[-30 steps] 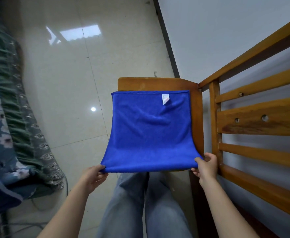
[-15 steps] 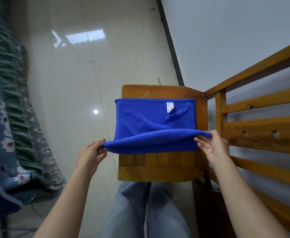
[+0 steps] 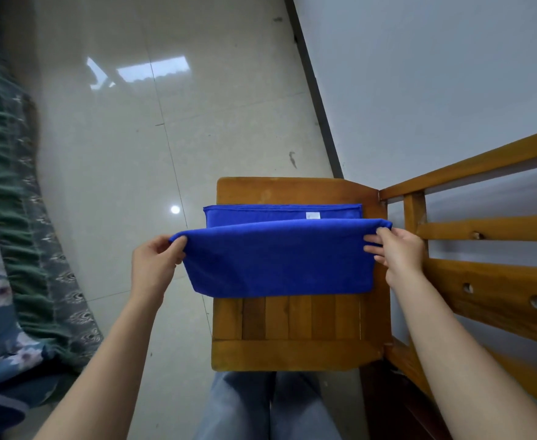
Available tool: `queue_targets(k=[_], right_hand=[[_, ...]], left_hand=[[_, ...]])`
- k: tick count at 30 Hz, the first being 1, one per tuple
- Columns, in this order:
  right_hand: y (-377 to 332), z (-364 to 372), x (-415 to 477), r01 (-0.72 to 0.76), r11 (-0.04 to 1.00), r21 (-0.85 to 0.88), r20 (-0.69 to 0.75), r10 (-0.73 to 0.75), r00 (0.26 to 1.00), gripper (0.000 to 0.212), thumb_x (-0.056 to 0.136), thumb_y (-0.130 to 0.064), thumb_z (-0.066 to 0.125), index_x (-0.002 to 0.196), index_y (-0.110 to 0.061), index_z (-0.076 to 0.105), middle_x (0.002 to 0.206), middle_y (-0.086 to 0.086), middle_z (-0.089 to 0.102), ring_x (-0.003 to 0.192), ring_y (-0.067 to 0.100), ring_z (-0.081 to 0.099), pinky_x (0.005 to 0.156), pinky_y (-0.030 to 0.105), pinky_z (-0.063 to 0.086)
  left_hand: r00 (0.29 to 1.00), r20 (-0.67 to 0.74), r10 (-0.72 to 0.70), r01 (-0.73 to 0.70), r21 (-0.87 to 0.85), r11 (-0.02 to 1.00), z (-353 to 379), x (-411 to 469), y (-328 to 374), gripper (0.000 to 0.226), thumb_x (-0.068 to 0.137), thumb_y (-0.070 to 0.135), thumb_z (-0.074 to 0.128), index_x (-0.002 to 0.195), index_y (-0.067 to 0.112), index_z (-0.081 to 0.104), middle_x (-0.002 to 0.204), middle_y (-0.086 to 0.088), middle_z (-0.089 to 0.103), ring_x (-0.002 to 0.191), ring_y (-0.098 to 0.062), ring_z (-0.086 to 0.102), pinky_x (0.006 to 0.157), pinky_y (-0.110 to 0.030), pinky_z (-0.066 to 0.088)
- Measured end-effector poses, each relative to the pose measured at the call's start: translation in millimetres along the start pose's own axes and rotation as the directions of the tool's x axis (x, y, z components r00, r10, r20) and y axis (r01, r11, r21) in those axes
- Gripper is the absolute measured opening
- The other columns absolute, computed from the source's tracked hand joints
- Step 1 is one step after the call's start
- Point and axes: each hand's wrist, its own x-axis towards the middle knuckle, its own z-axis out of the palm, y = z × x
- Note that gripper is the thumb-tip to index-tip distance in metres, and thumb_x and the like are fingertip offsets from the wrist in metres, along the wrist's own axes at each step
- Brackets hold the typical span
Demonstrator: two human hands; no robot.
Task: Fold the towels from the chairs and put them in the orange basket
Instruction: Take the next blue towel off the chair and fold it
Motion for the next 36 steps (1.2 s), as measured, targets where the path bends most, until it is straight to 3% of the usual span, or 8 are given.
queue_targets(k=[5, 9, 12, 14, 16, 20, 29, 36], right_hand=[[2, 21, 26, -0.036, 0.998, -0.052, -0.008, 0.036, 0.999, 0.033, 0.095, -0.014, 0.047, 0.127, -0.006, 0.048, 0.108, 0.011, 0.063, 0.072, 0.017, 0.063, 0.059, 0.023, 0.048], [18, 37, 21, 0.056, 0.942, -0.332, 0.049, -0.042, 0.998, 0.058, 0.095, -0.018, 0.048, 0.146, -0.013, 0.021, 0.137, 0.010, 0.044, 0.111, 0.026, 0.055, 0.078, 0.030, 0.047], [41, 42, 1, 0.404, 0.521, -0.752, 0.275, -0.308, 0.911, 0.054, 0.095, -0.024, 0.047, 0.144, -0.015, 0.026, 0.146, 0.011, 0.032, 0.129, 0.026, 0.038, 0.096, 0.032, 0.041], [58, 45, -8, 0.549, 0.215, -0.808, 0.491, -0.271, 0.828, 0.052, 0.097, -0.028, 0.041, 0.145, -0.019, 0.024, 0.153, 0.011, 0.020, 0.139, 0.027, 0.023, 0.108, 0.037, 0.030], [71, 48, -12, 0.566, 0.126, -0.815, 0.549, -0.146, 0.823, 0.054, 0.097, -0.029, 0.039, 0.147, -0.022, 0.019, 0.157, 0.009, 0.009, 0.143, 0.029, 0.012, 0.113, 0.041, 0.023], [85, 45, -14, 0.498, 0.148, -0.855, 0.487, -0.102, 0.867, 0.058, 0.097, -0.029, 0.040, 0.148, -0.026, 0.013, 0.157, 0.008, 0.002, 0.144, 0.029, 0.008, 0.112, 0.041, 0.025], [94, 18, -11, 0.202, 0.291, -0.935, 0.192, -0.066, 0.979, 0.047, 0.096, -0.031, 0.041, 0.138, -0.018, 0.026, 0.140, 0.013, 0.029, 0.122, 0.029, 0.038, 0.086, 0.034, 0.047], [105, 4, -4, 0.027, 0.743, -0.669, 0.001, -0.036, 0.999, 0.053, 0.093, -0.028, 0.052, 0.138, -0.009, 0.031, 0.134, 0.018, 0.041, 0.116, 0.032, 0.048, 0.082, 0.037, 0.046]], left_hand=[[0.997, -0.046, -0.062, 0.061, -0.007, 0.998, 24, 33, 7, 0.017, 0.090, 0.012, 0.053, 0.102, 0.003, 0.061, 0.072, -0.007, 0.058, 0.062, -0.016, 0.051, 0.059, -0.023, 0.042], [0.991, 0.066, -0.120, 0.113, 0.096, 0.989, 45, 34, -10, 0.059, 0.091, 0.018, 0.055, 0.144, 0.018, 0.027, 0.128, -0.009, 0.053, 0.101, -0.025, 0.059, 0.083, -0.038, 0.048], [0.980, 0.194, 0.043, -0.115, 0.378, 0.919, 61, 14, -32, 0.064, 0.091, 0.018, 0.055, 0.146, 0.019, 0.023, 0.148, -0.004, 0.034, 0.127, -0.026, 0.043, 0.099, -0.040, 0.040], [0.939, 0.335, 0.085, -0.285, 0.611, 0.738, 72, -3, -48, 0.065, 0.093, 0.025, 0.052, 0.147, 0.020, 0.018, 0.155, -0.004, 0.018, 0.140, -0.024, 0.023, 0.110, -0.039, 0.029], [0.875, 0.484, 0.029, -0.420, 0.728, 0.541, 81, -20, -61, 0.064, 0.095, 0.034, 0.045, 0.149, 0.025, 0.012, 0.158, -0.002, 0.002, 0.144, -0.023, 0.007, 0.114, -0.039, 0.020], [0.811, 0.583, -0.051, -0.531, 0.770, 0.354, 88, -34, -72, 0.058, 0.097, 0.038, 0.034, 0.149, 0.027, 0.009, 0.157, -0.002, -0.008, 0.145, -0.023, -0.006, 0.116, -0.039, 0.007], [0.850, 0.525, -0.047, -0.490, 0.821, 0.293, 69, -27, -73, 0.058, 0.097, 0.040, 0.034, 0.148, 0.029, 0.010, 0.157, -0.006, -0.008, 0.144, -0.027, -0.007, 0.116, -0.040, 0.007], [0.848, 0.522, -0.096, -0.469, 0.822, 0.323, 55, -31, -85, 0.059, 0.097, 0.039, 0.035, 0.149, 0.029, 0.007, 0.157, -0.006, -0.009, 0.144, -0.027, -0.006, 0.116, -0.039, 0.011]])
